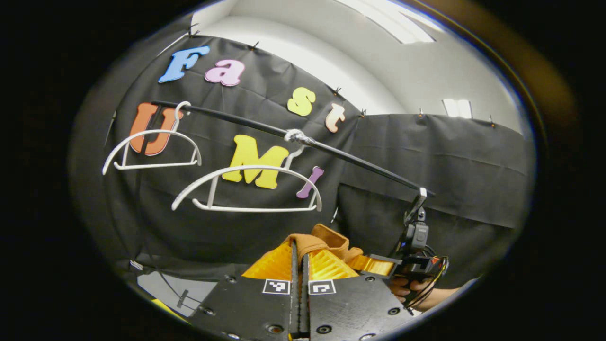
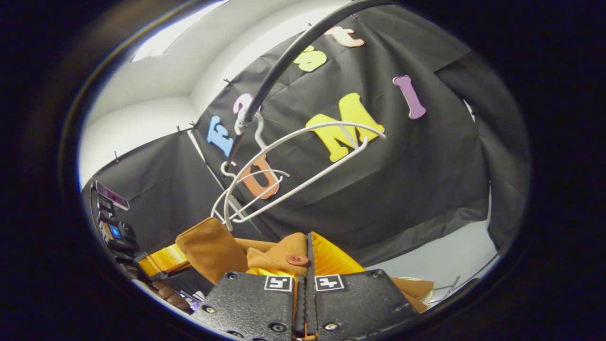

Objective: Grasp the clothes on the hanger with both hands and then place them into the laundry hamper below.

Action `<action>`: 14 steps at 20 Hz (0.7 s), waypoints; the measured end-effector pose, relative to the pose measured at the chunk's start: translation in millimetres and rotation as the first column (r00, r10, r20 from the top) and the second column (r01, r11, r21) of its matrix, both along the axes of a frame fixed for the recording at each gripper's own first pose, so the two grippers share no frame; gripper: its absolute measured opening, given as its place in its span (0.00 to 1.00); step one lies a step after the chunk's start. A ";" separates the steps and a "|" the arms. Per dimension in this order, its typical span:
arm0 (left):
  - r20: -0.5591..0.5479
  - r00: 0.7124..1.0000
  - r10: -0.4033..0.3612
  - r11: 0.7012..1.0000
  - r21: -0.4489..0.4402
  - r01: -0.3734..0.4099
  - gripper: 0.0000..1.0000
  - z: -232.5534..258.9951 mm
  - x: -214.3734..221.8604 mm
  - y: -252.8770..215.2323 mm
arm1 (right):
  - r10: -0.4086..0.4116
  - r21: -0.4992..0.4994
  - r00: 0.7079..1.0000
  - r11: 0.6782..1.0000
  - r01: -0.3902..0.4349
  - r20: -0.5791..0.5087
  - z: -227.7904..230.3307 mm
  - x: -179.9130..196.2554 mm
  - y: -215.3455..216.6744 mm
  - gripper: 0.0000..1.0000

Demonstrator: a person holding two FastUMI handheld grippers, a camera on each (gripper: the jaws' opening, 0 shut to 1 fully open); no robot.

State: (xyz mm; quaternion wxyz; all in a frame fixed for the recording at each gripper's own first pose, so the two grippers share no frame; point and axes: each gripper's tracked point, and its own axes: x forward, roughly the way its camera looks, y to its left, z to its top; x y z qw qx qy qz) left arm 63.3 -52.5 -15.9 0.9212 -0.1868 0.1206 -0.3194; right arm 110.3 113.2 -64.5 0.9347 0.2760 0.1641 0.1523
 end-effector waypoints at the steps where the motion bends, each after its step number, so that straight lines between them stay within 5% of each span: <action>1: 0.006 1.000 -0.006 1.000 0.003 0.006 0.07 1.7 -1.4 -5.0 | 0.018 0.006 1.000 1.000 -0.018 0.003 1.5 -0.2 2.8 0.04; 7: -0.030 0.998 0.049 0.998 0.039 -0.048 0.07 -22.7 0.8 -15.9 | 0.061 0.006 0.996 0.998 -0.061 -0.059 -24.5 3.9 -4.8 0.04; 8: -0.045 0.997 0.062 0.997 0.052 -0.060 0.00 -33.7 2.9 -16.7 | 0.059 -0.012 0.995 0.998 -0.061 -0.076 -35.3 8.3 -8.1 0.04; 14: -0.202 0.964 0.172 0.976 0.168 -0.139 0.01 -125.0 15.2 -16.3 | 0.072 -0.075 0.968 0.993 -0.093 -0.241 -120.9 22.2 -14.7 0.04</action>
